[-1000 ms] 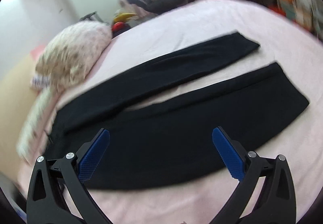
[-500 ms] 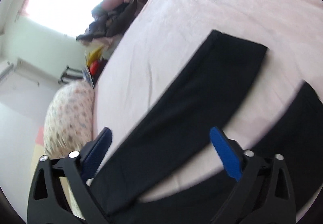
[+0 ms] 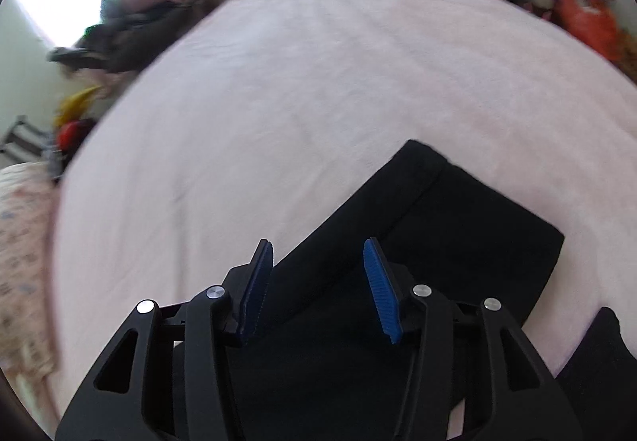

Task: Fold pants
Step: 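Reach the right gripper to the trouser leg hems and close on them, then lift the hems with the right gripper and lay one leg over the other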

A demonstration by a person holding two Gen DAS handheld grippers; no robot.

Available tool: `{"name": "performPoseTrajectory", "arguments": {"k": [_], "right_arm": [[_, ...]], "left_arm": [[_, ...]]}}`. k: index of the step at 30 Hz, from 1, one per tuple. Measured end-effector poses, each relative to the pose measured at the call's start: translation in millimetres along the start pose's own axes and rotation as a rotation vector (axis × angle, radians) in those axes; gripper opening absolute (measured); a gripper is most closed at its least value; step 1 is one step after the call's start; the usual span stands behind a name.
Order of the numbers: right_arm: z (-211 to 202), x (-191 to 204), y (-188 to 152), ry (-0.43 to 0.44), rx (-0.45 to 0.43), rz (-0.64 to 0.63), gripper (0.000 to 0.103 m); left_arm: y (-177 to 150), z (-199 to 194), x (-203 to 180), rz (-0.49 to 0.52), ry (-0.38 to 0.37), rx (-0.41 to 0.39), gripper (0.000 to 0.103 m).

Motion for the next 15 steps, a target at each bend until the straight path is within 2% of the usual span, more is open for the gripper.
{"name": "performPoseTrajectory", "arguments": {"k": [4,7,8,9,10,11,13,15], "right_arm": [[23.1,13.9,-10.6,-0.136,-0.011,-0.016,0.051],[30.4,22.5,-25.9,-0.215,-0.07,-0.12,0.05],[29.0,24.2,-31.1,-0.226,-0.093,-0.159,0.045],[26.1,21.7,-33.9,-0.208,-0.1,-0.169,0.039],[22.7,16.0,-33.4,-0.196,-0.104,-0.155,0.026],[16.5,2.7,-30.8,-0.14,-0.098,-0.101,0.012],[13.3,-14.9,-21.1,-0.018,-0.068,-0.016,0.004],[2.9,-32.4,-16.9,0.105,-0.048,0.062,0.003]], "left_arm": [[3.6,2.1,1.4,-0.001,-0.001,0.001,0.101],[4.2,2.9,1.8,-0.003,0.002,0.005,0.101],[5.8,3.9,2.5,-0.003,0.002,0.006,0.101],[6.0,3.8,2.1,-0.003,0.002,0.007,0.101],[6.1,3.6,1.8,-0.004,0.002,0.007,0.101],[6.0,3.7,2.3,-0.003,0.002,0.006,0.101],[6.0,3.7,2.2,-0.004,0.001,0.006,0.101],[7.9,4.9,4.1,-0.005,0.0,0.008,0.101]]}}
Point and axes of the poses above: each gripper's, at about its wrist camera, not at the fingertips, and z roughly the way its jaws point, x to its left, y to its top, the point moved 3 cm from there along z, roughly the way its jaws point, and after that the axes turned 6 degrees about z, right-handed, at the moved point
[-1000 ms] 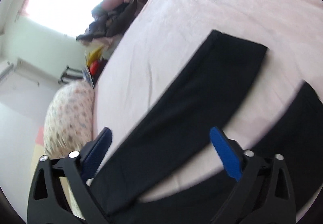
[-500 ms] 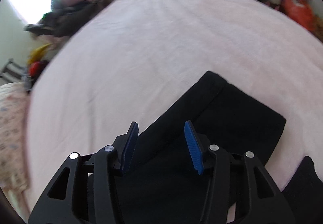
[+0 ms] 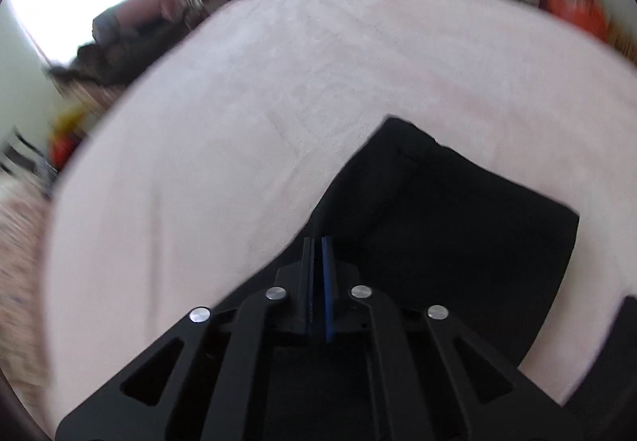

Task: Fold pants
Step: 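Lift the hems with the right gripper and lay one leg over the other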

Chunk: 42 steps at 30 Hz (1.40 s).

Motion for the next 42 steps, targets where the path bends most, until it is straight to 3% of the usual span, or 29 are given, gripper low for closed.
{"name": "performPoseTrajectory", "arguments": {"k": [2,6,10,22,27,32,36,39,41,42], "right_arm": [[-18.4,-14.1,1.9,0.123,0.002,0.063,0.003],[-52.9,-27.3,4.4,0.29,0.003,0.128,0.003],[-93.9,-44.7,-3.8,0.385,0.001,0.12,0.003],[-156.6,-82.7,-38.7,0.421,0.019,0.077,0.0],[-170.9,-109.8,-44.3,0.416,-0.019,0.08,0.0],[-149.4,-128.8,-56.9,0.386,0.135,0.152,0.003],[-125.6,-114.9,-66.7,0.404,0.24,0.191,0.003],[-105.1,-99.6,-79.5,0.411,0.325,0.236,0.013],[-92.3,-91.1,-89.8,0.395,0.375,0.261,0.048],[-88.5,-88.1,-93.4,0.39,0.382,0.263,0.052]], "left_arm": [[2.3,0.6,2.1,-0.003,-0.004,-0.001,0.101],[3.4,0.1,3.5,-0.011,-0.014,-0.007,0.101],[3.9,1.4,5.2,-0.01,-0.009,-0.001,0.101],[3.8,-2.5,6.9,-0.024,-0.037,-0.026,0.101],[6.0,-3.8,9.2,-0.034,-0.048,-0.039,0.101],[7.5,-4.0,9.9,-0.033,-0.049,-0.04,0.101],[6.9,-2.8,9.7,-0.033,-0.046,-0.037,0.101],[7.0,-3.7,11.5,-0.033,-0.047,-0.037,0.101],[6.8,-3.8,11.6,-0.033,-0.047,-0.037,0.101],[6.7,-3.8,11.6,-0.033,-0.047,-0.037,0.101]]}}
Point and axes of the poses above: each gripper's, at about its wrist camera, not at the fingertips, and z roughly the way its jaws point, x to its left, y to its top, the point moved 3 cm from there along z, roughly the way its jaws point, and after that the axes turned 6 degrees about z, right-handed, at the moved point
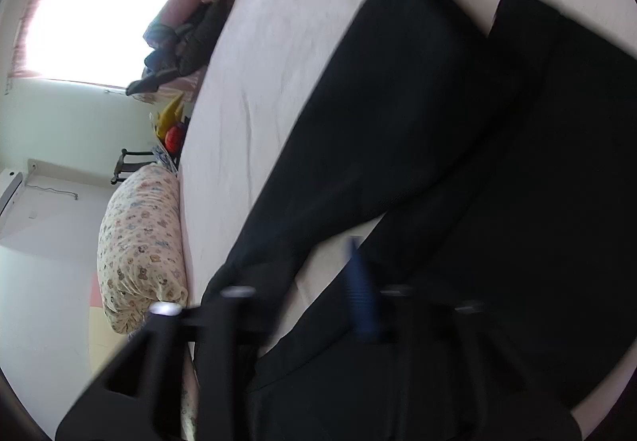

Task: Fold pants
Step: 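Lift the hems with the right gripper and lay one leg over the other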

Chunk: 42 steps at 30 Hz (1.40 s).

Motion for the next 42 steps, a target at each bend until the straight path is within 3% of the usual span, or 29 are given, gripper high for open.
{"name": "performPoseTrajectory", "arguments": {"k": [7,11,15,19,20,27,35,42], "right_arm": [[29.7,9.8,-12.5,-0.043,-0.021,0.028,0.051],[32.0,2.3,-13.9,-0.087,-0.051,0.091,0.043],[31.9,-4.7,-7.6,-0.077,-0.096,0.128,0.039],[25.6,-8.6,-0.9,-0.032,-0.164,0.104,0.007],[22.7,-10.5,1.0,-0.015,-0.172,0.101,0.005],[-17.7,14.1,-2.0,0.108,-0.261,-0.07,0.004],[-57.0,9.1,-22.8,0.192,-0.278,-0.077,0.004],[-54.7,-18.9,-52.2,0.144,-0.239,-0.056,0.004]], "left_arm": [[-0.2,0.1,0.1,0.0,0.0,0.0,0.101],[-0.4,0.1,0.3,0.0,0.0,0.0,0.101],[-0.1,0.0,0.4,0.0,-0.001,-0.001,0.101],[-1.6,0.4,-0.3,-0.003,-0.009,-0.006,0.101],[-1.7,0.3,-0.3,-0.005,-0.014,-0.008,0.101],[-2.4,0.3,1.7,-0.011,-0.028,-0.014,0.101],[-2.3,-1.9,7.0,-0.039,-0.05,-0.048,0.101],[0.8,-14.0,7.8,-0.08,-0.073,-0.094,0.101]]}}
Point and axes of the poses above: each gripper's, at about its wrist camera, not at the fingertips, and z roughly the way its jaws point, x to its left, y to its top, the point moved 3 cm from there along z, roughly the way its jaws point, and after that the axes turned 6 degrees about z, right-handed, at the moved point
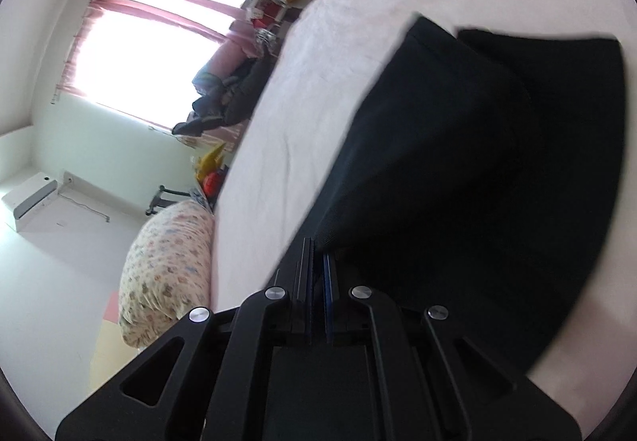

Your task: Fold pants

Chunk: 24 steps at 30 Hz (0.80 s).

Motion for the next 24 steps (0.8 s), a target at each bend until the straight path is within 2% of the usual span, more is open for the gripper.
{"name": "performPoseTrajectory", "arguments": {"k": [2,4,5,7,10,16,19,22,24], "right_arm": [[0.6,-14.1,-5.5,-0.033,0.025,0.023,0.004],[3.8,-26.4,-10.4,-0.067,0.049,0.04,0.004],[4.0,-32.4,-14.6,-0.076,0.063,0.049,0.004],[0.1,-36.6,-21.1,-0.077,0.068,0.024,0.004],[-11.0,-31.9,-32.2,-0.075,0.063,-0.012,0.004],[-36.4,-36.8,-43.8,-0.058,0.057,-0.008,0.004],[-27.6,-37.5,-39.3,-0.074,0.058,0.002,0.004],[-16.0,-44.8,-37.3,-0.133,0.099,-0.019,0.005],[-18.4,-46.8,-36.7,-0.131,0.124,-0.018,0.009]], "left_arm": [[0.9,-11.0,-2.7,-0.03,-0.007,-0.021,0.101],[3.3,-29.7,-9.7,-0.024,0.017,-0.056,0.101],[3.7,-39.0,-13.0,-0.005,0.039,-0.073,0.101],[4.4,-61.4,-23.8,0.069,0.131,-0.114,0.101],[3.7,-88.1,-31.0,0.127,0.194,-0.161,0.101],[2.9,-108.2,-30.5,0.077,0.221,-0.168,0.101],[2.6,-110.3,-28.9,0.073,0.237,-0.159,0.101],[1.3,-115.9,-26.2,0.066,0.237,-0.157,0.101],[1.3,-121.2,-26.2,0.068,0.237,-0.163,0.101]]}}
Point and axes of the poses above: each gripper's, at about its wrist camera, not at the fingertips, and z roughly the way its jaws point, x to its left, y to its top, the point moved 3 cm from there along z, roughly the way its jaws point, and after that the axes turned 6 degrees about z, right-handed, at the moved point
